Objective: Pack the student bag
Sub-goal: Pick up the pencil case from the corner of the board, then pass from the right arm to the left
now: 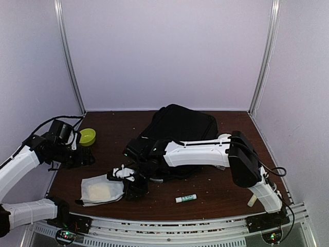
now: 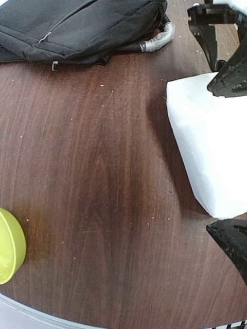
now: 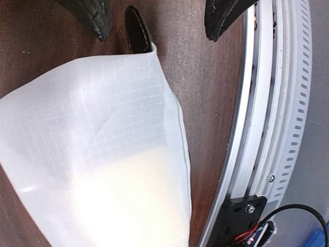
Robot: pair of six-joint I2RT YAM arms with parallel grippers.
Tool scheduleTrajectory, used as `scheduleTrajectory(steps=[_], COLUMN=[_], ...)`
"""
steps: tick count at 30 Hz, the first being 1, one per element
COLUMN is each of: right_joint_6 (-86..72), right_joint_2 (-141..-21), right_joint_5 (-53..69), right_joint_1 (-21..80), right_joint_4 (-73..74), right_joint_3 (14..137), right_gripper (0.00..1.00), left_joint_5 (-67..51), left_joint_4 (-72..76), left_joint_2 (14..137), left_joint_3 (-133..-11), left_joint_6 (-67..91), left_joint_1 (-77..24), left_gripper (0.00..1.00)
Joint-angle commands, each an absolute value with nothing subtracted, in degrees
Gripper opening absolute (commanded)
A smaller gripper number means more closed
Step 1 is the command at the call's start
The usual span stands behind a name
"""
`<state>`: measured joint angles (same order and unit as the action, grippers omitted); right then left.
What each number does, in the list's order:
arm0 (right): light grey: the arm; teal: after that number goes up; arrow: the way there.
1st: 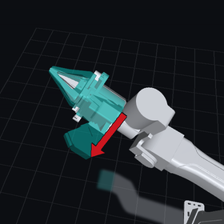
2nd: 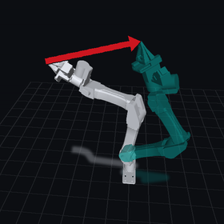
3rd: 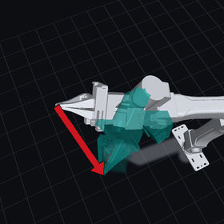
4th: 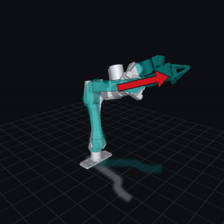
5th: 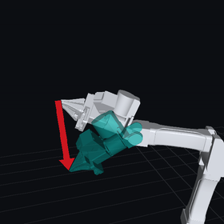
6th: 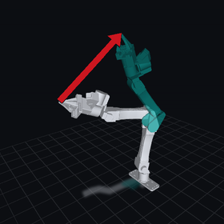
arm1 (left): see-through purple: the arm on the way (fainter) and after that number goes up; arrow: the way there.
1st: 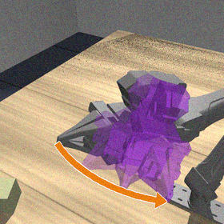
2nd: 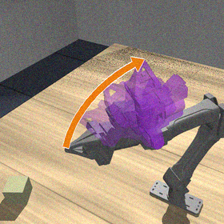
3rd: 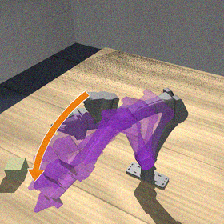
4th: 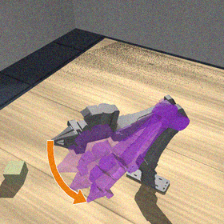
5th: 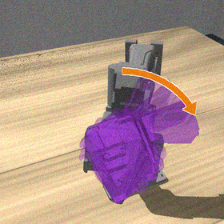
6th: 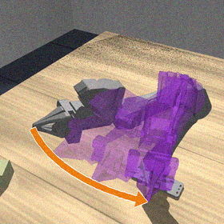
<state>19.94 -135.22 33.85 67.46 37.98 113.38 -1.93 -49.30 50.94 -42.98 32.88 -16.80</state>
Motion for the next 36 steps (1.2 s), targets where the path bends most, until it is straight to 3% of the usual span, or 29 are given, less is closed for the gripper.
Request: scheduleTrajectory(steps=[1,4,8,12,16,27,36], right_joint_6=[17.50,17.25,16.32,15.22,14.03,7.80,9.98], right_joint_2=[-137.74,-138.57,-138.35,-135.00,-129.51,-123.30,-123.36], right_joint_5=[34.38,34.87,35.97,38.67,44.94,56.02,57.65], right_joint_1=[67.51,67.67,67.50,66.66,64.78,60.86,57.92], right_joint_4=[35.66,35.36,34.85,34.47,34.70,36.50,38.30], right_joint_3=[114.96,114.98,114.87,113.11,110.06,102.50,98.92], right_gripper=[0.61,0.50,0.11,0.01,0.00,0.00,0.00], left_joint_5=[-1.38,-2.73,-4.19,-6.55,-8.46,4.71,-1.19], left_joint_4=[-47.46,-46.71,-45.36,-45.44,-44.64,-46.85,-50.80], left_joint_2=[50.97,51.57,51.05,51.68,50.76,55.53,53.10], left_joint_3=[-42.86,-42.93,-42.38,-43.45,-45.95,-54.01,-57.09], left_joint_6=[31.58,31.35,30.34,28.47,24.80,12.16,-5.09], left_joint_1=[-16.22,-16.25,-16.26,-16.35,-18.34,-43.28,-45.36], left_gripper=[0.83,0.81,0.79,0.74,0.73,0.78,0.84])
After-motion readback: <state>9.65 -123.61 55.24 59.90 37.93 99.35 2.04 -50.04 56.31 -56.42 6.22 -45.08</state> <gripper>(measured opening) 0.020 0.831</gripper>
